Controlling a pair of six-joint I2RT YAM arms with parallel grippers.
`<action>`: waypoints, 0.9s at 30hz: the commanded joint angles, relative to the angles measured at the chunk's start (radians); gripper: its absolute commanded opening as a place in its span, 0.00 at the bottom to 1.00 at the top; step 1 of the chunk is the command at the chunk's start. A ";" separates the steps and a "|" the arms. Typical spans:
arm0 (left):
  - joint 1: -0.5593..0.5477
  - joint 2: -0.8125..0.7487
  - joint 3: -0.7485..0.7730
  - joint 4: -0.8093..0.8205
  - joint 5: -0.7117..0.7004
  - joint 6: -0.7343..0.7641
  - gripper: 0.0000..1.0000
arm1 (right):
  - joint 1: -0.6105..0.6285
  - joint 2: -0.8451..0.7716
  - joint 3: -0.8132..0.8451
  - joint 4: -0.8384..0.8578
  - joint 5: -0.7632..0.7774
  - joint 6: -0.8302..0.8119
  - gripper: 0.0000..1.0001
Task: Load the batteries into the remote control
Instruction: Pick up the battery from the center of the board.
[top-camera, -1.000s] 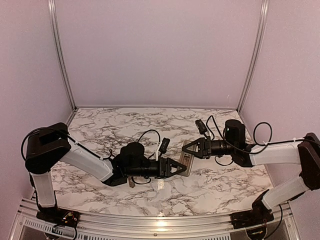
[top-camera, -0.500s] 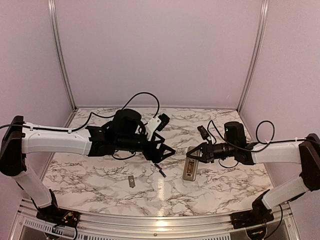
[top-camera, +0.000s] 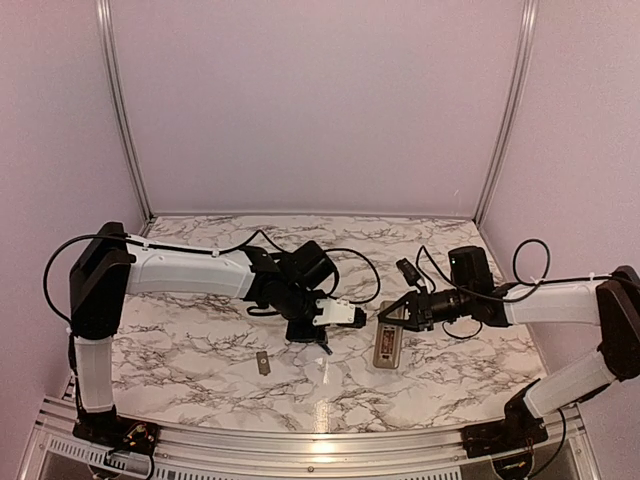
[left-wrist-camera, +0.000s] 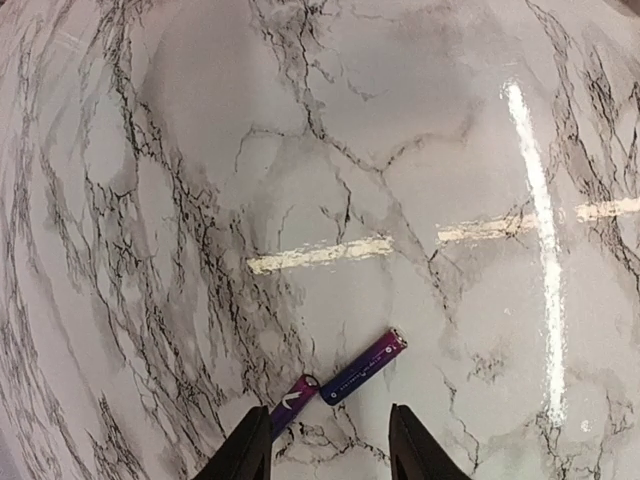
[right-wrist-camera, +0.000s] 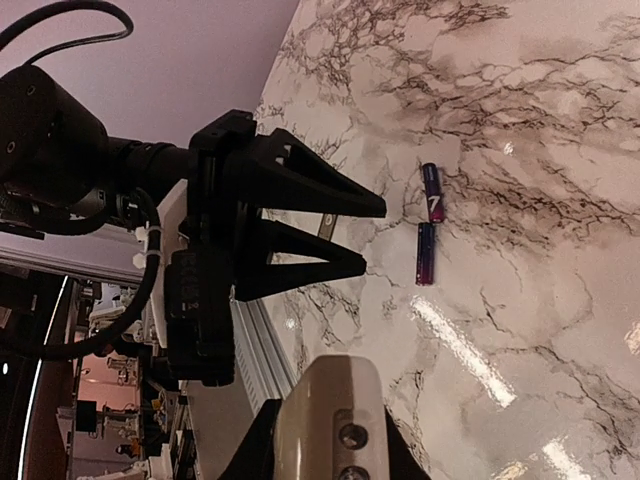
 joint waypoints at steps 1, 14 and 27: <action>-0.002 0.073 0.099 -0.169 -0.033 0.138 0.41 | -0.029 0.001 0.009 -0.011 -0.036 -0.020 0.00; -0.017 0.193 0.208 -0.276 0.002 0.188 0.36 | -0.034 0.024 0.001 0.022 -0.052 -0.016 0.00; -0.043 0.244 0.229 -0.298 -0.009 0.174 0.26 | -0.038 0.046 0.003 0.037 -0.055 -0.013 0.00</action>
